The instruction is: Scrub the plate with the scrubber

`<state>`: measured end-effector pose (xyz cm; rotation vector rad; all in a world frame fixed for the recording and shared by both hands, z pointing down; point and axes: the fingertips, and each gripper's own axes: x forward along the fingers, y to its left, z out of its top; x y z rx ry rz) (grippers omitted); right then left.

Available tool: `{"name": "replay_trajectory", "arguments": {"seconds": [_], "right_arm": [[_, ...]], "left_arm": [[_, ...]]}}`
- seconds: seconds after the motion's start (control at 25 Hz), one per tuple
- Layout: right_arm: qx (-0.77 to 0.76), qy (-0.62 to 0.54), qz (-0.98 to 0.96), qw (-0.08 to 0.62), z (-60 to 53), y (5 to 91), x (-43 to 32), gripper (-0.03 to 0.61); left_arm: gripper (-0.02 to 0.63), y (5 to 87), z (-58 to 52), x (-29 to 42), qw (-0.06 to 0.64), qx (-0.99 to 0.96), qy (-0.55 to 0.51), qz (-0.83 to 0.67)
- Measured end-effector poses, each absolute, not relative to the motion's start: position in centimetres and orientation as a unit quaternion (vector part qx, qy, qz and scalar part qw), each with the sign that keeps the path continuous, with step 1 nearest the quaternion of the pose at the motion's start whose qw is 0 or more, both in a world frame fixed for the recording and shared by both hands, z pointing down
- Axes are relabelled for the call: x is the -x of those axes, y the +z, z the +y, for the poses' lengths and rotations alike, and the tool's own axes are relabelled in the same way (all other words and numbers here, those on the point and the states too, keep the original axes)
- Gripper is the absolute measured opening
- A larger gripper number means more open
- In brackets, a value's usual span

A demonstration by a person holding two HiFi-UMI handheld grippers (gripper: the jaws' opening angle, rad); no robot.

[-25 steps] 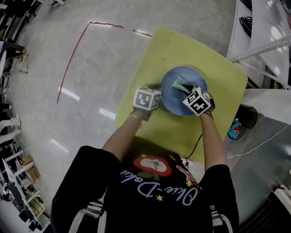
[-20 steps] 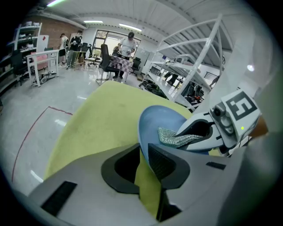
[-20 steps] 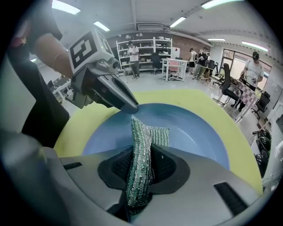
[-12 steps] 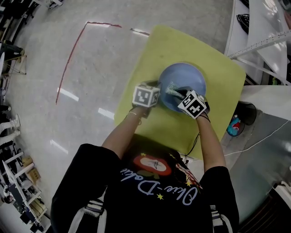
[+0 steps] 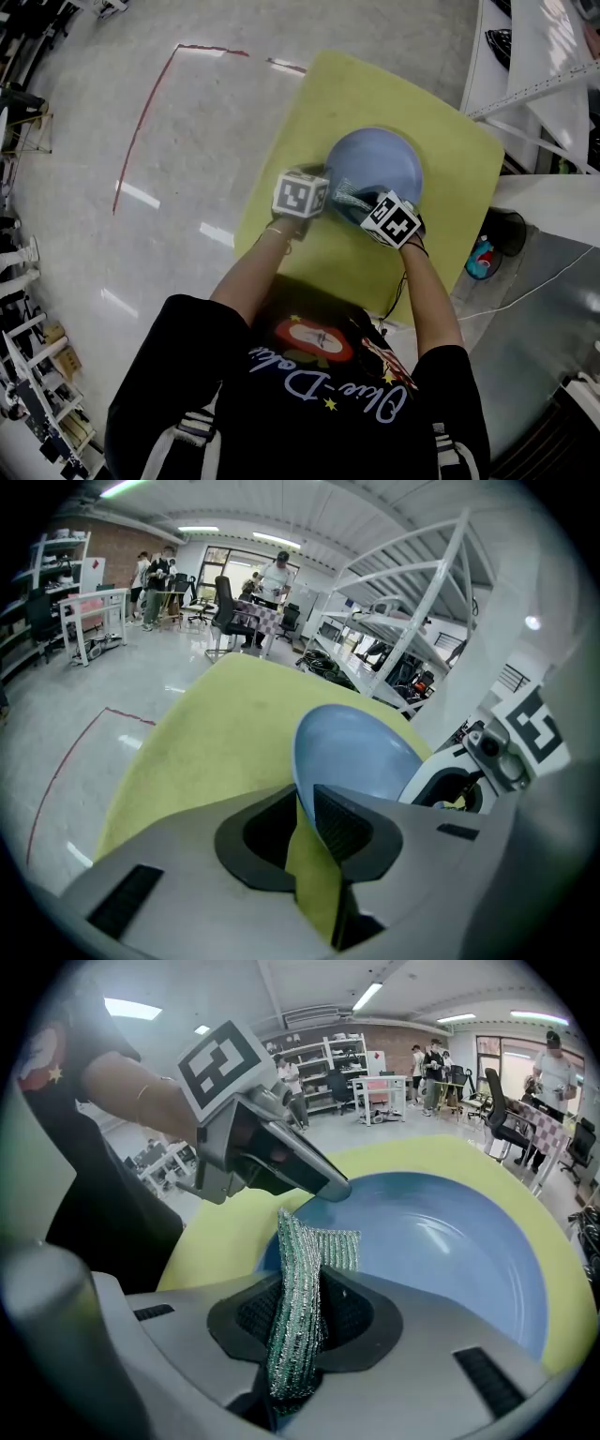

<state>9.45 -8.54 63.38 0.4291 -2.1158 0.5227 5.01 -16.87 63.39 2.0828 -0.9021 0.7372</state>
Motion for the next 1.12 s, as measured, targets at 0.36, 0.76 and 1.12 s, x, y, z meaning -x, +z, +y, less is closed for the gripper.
{"name": "replay_trajectory", "arguments": {"seconds": [0.36, 0.76, 1.12], "right_arm": [[-0.131, 0.240, -0.876, 0.397, -8.1, 61.8, -8.5, 0.067], [-0.266, 0.082, -0.863, 0.422, -16.4, 59.5, -14.1, 0.063], [-0.315, 0.065, -0.825, 0.465, -19.1, 61.3, -17.6, 0.063]], "left_arm": [[0.048, 63.6, -16.9, -5.3, 0.376, -0.806, 0.285, -0.357], [0.052, 63.2, -17.0, -5.0, 0.362, -0.810, 0.292, -0.357], [0.055, 63.2, -16.8, -5.0, 0.350, -0.813, 0.307, -0.349]]}}
